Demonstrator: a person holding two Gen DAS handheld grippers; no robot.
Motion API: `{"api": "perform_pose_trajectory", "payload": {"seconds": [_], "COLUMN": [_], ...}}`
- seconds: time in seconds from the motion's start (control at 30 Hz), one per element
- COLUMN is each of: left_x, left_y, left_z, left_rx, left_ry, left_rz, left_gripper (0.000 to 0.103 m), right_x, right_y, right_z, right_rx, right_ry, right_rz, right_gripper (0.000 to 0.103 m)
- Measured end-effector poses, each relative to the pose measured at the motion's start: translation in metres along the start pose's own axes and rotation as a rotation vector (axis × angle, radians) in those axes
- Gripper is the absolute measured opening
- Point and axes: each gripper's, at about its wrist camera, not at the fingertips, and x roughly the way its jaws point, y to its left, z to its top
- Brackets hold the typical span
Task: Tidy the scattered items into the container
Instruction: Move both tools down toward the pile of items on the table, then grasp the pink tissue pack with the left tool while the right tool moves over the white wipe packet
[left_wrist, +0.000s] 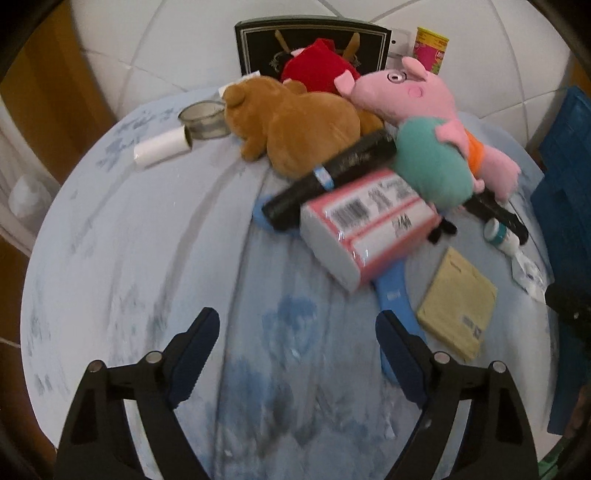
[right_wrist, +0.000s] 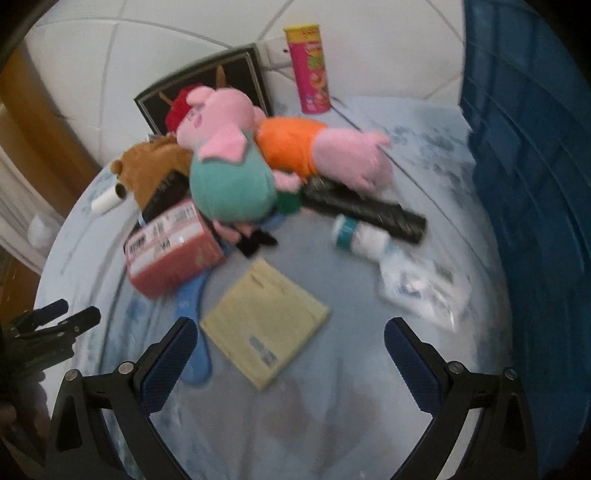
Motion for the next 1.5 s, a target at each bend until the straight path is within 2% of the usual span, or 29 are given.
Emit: {"api": "perform_pose_trajectory", "payload": {"seconds": [0.07,0.17,0.43,0.47,0.5,0.53,0.63,0.77,0.87,0.97,1.0,1.07,1.13,1.17,1.33,1.5], "left_x": [0.004,0.018,0.065,0.072,0.08,0.088,0.098,0.1,0.097,0.088,0.082,0.076,0.068,0.064,0.04,0.017], "left_y": [-0.006,-0.02,-0.054,-0.057,-0.06,-0.064,-0.07,-0.068,-0.063,-0.054,-0.047,-0.035,-0.019,-0.011,0.016,0.047], "left_z": [0.011,0.028,0.055,0.058,0.06,0.064,0.068,0.07,0.065,0.055,0.051,0.045,0.037,0.033,0.019,0.016], "left_rx": [0.027,0.071,0.172,0.18,0.188,0.198,0.231,0.242,0.24,0.225,0.209,0.182,0.154,0.139,0.072,0.034], "left_ry": [-0.005,0.004,0.053,0.061,0.07,0.074,0.058,0.039,0.019,0.011,0.017,0.028,0.039,0.044,0.019,-0.025], "left_rz": [-0.01,-0.028,-0.054,-0.043,-0.032,-0.027,-0.022,-0.055,-0.077,-0.087,-0.095,-0.096,-0.095,-0.096,-0.073,-0.047], "left_gripper": [0.088,0.088,0.088,0.09,0.099,0.103,0.103,0.103,0.102,0.092,0.089,0.088,0.088,0.088,0.088,0.089], "right_x": [0.005,0.013,0.042,0.045,0.049,0.055,0.066,0.08,0.087,0.093,0.095,0.099,0.103,0.106,0.116,0.125], "right_y": [0.005,0.008,-0.004,-0.007,-0.011,-0.015,-0.021,-0.018,-0.013,0.002,0.007,0.016,0.026,0.033,0.078,0.113], "right_z": [0.011,0.023,0.047,0.048,0.049,0.05,0.051,0.056,0.062,0.061,0.061,0.061,0.06,0.061,0.06,0.044], "right_rx": [-0.005,-0.01,0.023,0.028,0.033,0.039,0.044,0.038,0.023,-0.003,-0.012,-0.029,-0.047,-0.06,-0.13,-0.213], "right_ry": [-0.001,0.006,0.034,0.042,0.051,0.063,0.081,0.085,0.084,0.098,0.103,0.112,0.122,0.13,0.154,0.228], "right_rz": [0.004,0.015,0.004,0.001,-0.003,-0.006,0.013,0.034,0.036,0.082,0.097,0.128,0.159,0.173,0.241,0.187], "right_gripper": [0.103,0.096,0.096,0.096,0.096,0.096,0.096,0.098,0.103,0.103,0.1,0.088,0.063,0.059,0.059,0.06]}}
